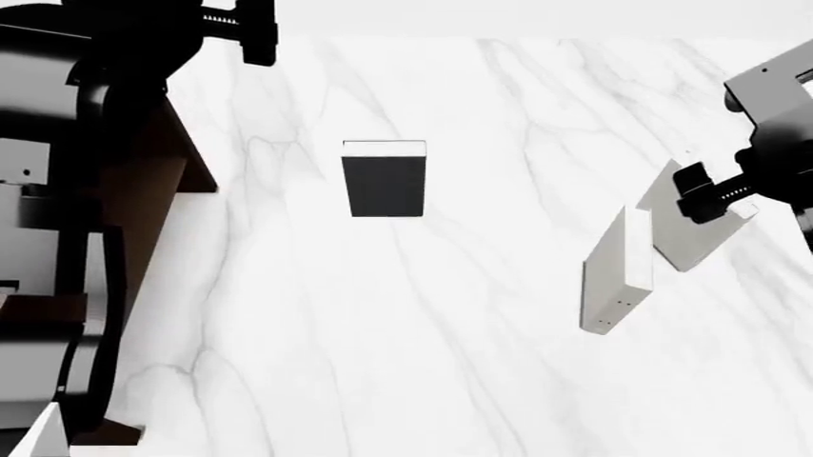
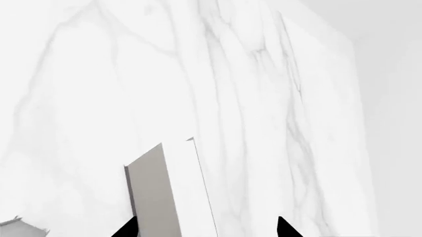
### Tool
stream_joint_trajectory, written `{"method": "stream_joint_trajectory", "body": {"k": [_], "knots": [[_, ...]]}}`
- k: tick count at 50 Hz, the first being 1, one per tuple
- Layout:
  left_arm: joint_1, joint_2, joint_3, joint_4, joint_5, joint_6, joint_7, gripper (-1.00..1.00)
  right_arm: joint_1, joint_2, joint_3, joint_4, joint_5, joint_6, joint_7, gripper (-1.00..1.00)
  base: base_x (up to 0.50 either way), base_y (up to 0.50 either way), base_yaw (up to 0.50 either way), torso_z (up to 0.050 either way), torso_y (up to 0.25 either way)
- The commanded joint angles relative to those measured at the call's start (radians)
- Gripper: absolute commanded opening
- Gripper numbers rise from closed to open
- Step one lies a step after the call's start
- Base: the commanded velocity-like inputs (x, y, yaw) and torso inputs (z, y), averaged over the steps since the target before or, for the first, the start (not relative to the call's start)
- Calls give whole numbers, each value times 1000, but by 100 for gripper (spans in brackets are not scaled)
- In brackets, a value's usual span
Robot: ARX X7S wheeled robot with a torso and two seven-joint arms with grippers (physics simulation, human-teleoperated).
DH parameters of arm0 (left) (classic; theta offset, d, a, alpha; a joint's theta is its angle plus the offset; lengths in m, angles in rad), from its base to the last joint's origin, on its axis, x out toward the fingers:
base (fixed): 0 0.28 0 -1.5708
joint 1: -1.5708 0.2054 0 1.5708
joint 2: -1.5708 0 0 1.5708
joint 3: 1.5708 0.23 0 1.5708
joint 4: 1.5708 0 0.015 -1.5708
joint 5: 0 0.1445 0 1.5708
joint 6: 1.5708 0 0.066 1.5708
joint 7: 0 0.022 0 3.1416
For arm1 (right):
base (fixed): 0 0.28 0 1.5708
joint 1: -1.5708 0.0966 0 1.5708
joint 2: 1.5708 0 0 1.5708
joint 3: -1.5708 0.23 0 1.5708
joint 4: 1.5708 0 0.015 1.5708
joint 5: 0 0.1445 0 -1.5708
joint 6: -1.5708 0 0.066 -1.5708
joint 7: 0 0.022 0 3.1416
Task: Pick up the book on the right and place it under the cabinet shelf.
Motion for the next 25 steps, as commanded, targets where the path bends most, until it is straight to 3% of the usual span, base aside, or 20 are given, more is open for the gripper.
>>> {"method": "stream_joint_trajectory", "body": {"k": [1, 25], "knots": [[-5, -1, 2, -9, 0, 6, -3, 100, 3, -31, -10, 106, -13, -67, 6, 100, 0, 0, 0, 0, 0], [-8, 1, 22, -26, 6, 18, -6, 100, -7, 3, -10, 87, -16, -53, 5, 100, 0, 0, 0, 0, -10]]}}
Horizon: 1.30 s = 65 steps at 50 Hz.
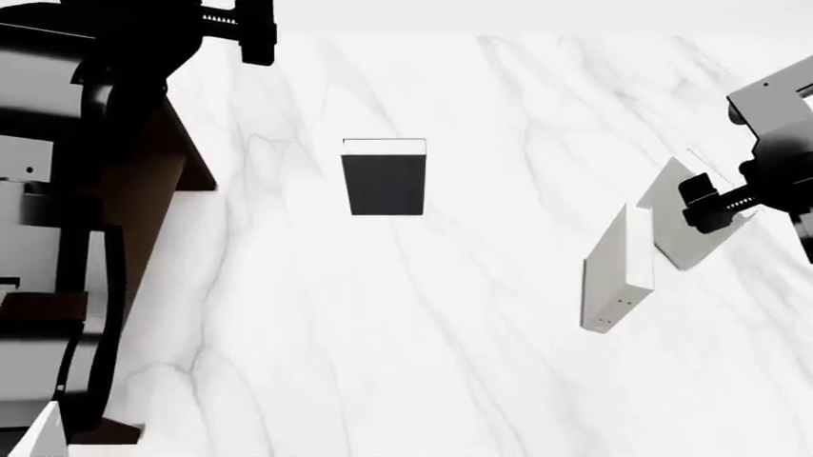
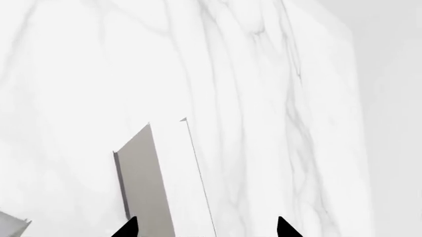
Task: Pick up the book on the right and place it under the cabinet shelf.
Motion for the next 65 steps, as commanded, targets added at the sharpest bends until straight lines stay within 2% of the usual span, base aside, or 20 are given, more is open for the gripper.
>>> {"method": "stream_joint_trajectory", "body": {"k": [1, 30, 50, 51, 65], "knots": [[-2, 1, 9, -4, 0, 0, 0, 100, -1, 11, 1, -2, -1, 1, 0, 100, 0, 0, 0, 0, -86], [-6, 2, 17, -12, -7, 5, 0, 100, -2, 19, 3, -11, 2, 7, -5, 100, 0, 0, 0, 0, -128], [-6, 5, 18, -19, -13, 9, -2, 100, -10, 25, 11, -28, 7, 18, 4, 100, 0, 0, 0, 0, -4], [-6, 5, 18, -20, -13, 10, -2, 100, -12, 26, 11, -32, 6, 19, 5, -100, 0, 0, 0, 0, 0], [-4, 3, 17, -22, -17, 15, -5, 100, -14, 27, 9, -44, 7, 21, 4, -100, 0, 0, 0, 0, 0]]}}
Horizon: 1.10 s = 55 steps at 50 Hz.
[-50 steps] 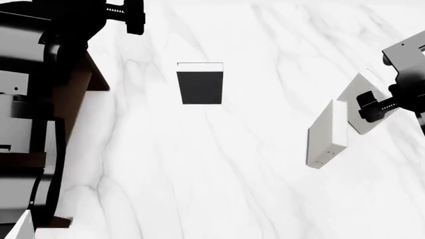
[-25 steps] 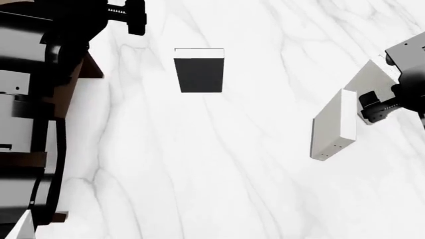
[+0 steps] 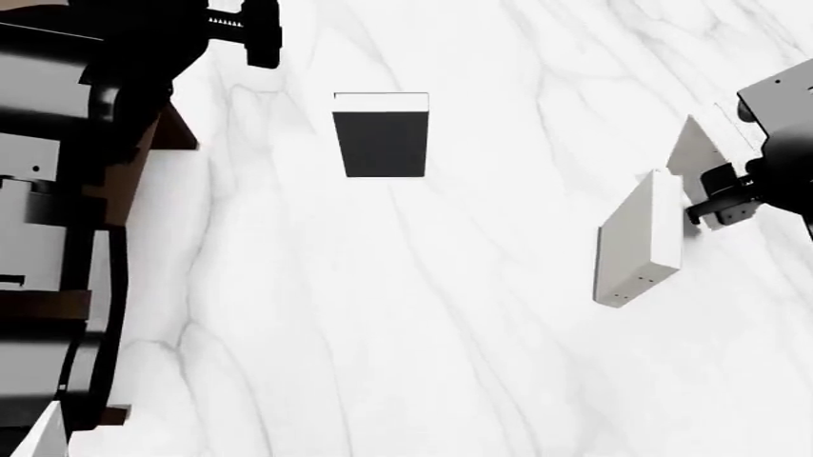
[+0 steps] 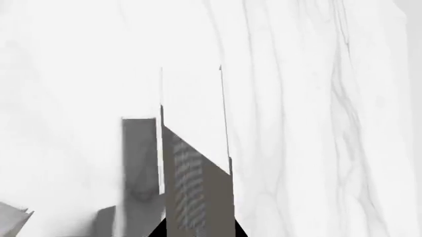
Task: Pick up the book on the right and place it under the cabinet shelf.
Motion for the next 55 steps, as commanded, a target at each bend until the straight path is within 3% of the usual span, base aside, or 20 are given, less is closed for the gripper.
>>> {"method": "stream_joint_trajectory", "body": {"k": [1, 22, 55], "knots": [[1, -1, 0, 0, -3, 2, -2, 100, -11, 2, -4, -4, -35, -4, -6, -100, 0, 0, 0, 0, 0], [4, -4, -1, -4, -10, 8, -4, 100, -2, 18, -8, -43, -38, 27, -11, -100, 0, 0, 0, 0, 0], [2, -21, -20, 53, -41, -26, -2, 100, 144, 140, -4, -336, -56, 249, -58, -100, 0, 0, 0, 0, 0]]}}
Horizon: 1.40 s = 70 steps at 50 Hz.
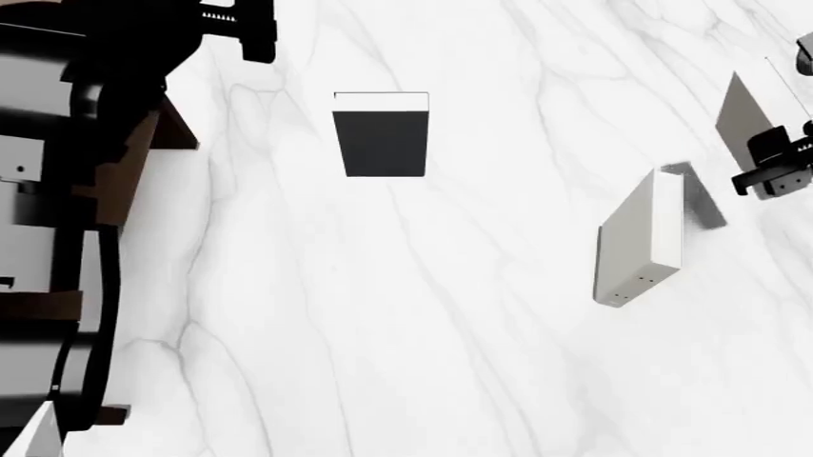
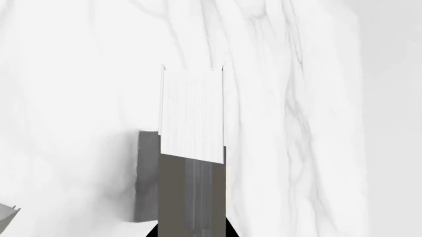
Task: Pick up the book on the right and place it under the cabinet shelf.
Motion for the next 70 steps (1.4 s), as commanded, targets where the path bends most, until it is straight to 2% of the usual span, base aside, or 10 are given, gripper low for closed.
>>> {"method": "stream_joint_trajectory", "body": {"k": [1, 10, 19, 28, 34, 39, 48, 56, 65, 70], "knots": [[0, -7, -7, 35, -15, -23, 2, 100, 53, 50, 27, -130, -39, 69, -2, -100, 0, 0, 0, 0, 0], [1, -18, -17, 94, -32, -64, -1, 100, 48, 119, 103, -295, -5, 168, 1, -100, 0, 0, 0, 0, 2], [-7, -23, -33, 142, -51, -103, -7, 100, -15, 119, 346, -478, 79, 275, 49, -100, 0, 0, 0, 0, 0], [-22, -39, -48, 193, -67, -146, -10, 100, -48, 46, 592, -657, 174, 432, 85, -100, 0, 0, 0, 0, 1], [-39, -50, -53, 227, -78, -179, -10, 100, -17, 69, 715, -610, 767, 432, 549, -100, 0, 0, 0, 0, 2], [-51, -57, -51, 238, -79, -187, -10, 100, -22, 39, 776, -589, 1029, 428, 774, -100, 0, 0, 0, 0, 2], [-48, -62, -47, 245, -78, -187, -14, 100, -44, -81, 802, -587, 1197, 406, 964, -100, 0, 0, 0, 0, 1], [-45, -59, -43, 240, -77, -176, -15, 100, -54, -133, 812, -594, 1365, 401, 1101, -100, 0, 0, 0, 0, 1], [-44, -61, -41, 248, -80, -182, -17, 100, -92, -121, 812, -599, 1584, 368, 1239, -100, 0, 0, 0, 0, 1], [-45, -62, -40, 252, -81, -183, -18, 100, -123, -79, 805, -589, 1790, 295, 1359, -100, 0, 0, 0, 0, 2]]}}
